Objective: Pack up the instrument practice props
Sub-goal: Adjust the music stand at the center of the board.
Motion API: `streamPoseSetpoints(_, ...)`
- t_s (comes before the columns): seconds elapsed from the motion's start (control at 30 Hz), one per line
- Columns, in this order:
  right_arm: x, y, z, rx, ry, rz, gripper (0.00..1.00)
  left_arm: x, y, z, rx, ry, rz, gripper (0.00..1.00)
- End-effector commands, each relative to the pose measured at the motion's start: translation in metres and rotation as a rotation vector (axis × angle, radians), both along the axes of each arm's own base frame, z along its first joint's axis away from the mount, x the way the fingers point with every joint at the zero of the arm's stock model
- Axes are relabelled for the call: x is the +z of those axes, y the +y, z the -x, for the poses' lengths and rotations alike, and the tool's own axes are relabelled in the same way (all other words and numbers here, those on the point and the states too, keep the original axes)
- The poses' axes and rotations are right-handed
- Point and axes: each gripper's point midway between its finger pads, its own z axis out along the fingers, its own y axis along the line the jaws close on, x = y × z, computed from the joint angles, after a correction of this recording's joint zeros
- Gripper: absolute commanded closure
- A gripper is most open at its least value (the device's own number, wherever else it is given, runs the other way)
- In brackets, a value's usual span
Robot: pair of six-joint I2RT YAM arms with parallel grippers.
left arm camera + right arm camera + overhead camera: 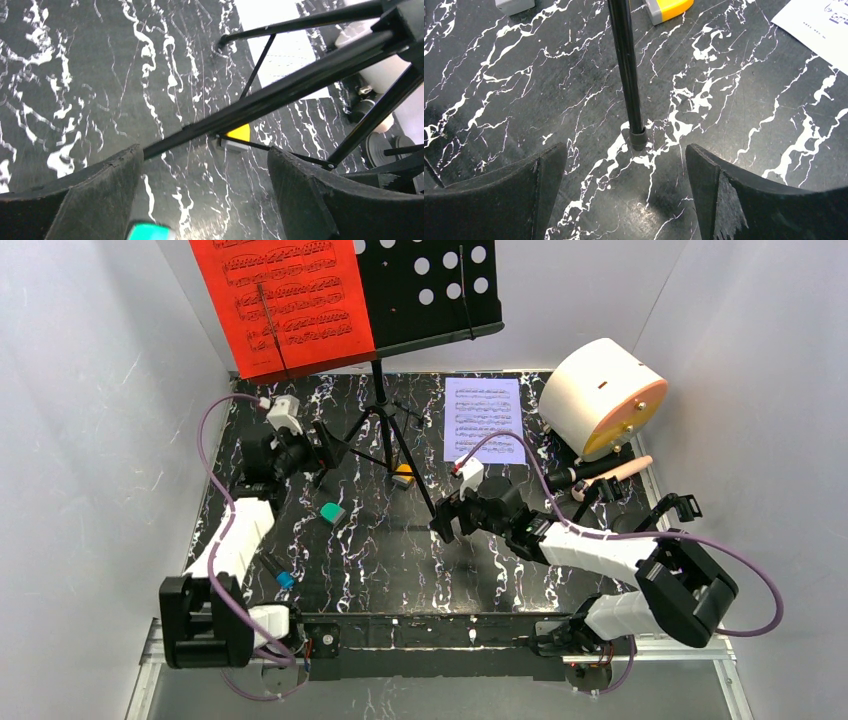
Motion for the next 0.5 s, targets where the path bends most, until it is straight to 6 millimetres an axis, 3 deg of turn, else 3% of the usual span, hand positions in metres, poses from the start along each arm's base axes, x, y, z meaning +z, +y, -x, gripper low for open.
streamPoseSetpoints(0.0,0.013,0.013,-0.011,0.021,-0.1,-0.021,0.04,0.04,-0.017,-0.011,-0.24,-0.211,0.045,0.09)
streamPoseSetpoints(0.27,0.003,0.015,-0.022,0.004,-0.133,0.022,0.13,0.046,-0.04,-0.032,-0.508,-0.321,0.012,0.16)
streamPoseSetpoints(0.47,-0.003,0.021,-0.016,0.05,-0.158,-0.002,0.19,0.03,-0.055,-0.034,-0.628,-0.385,-0.06,0.2)
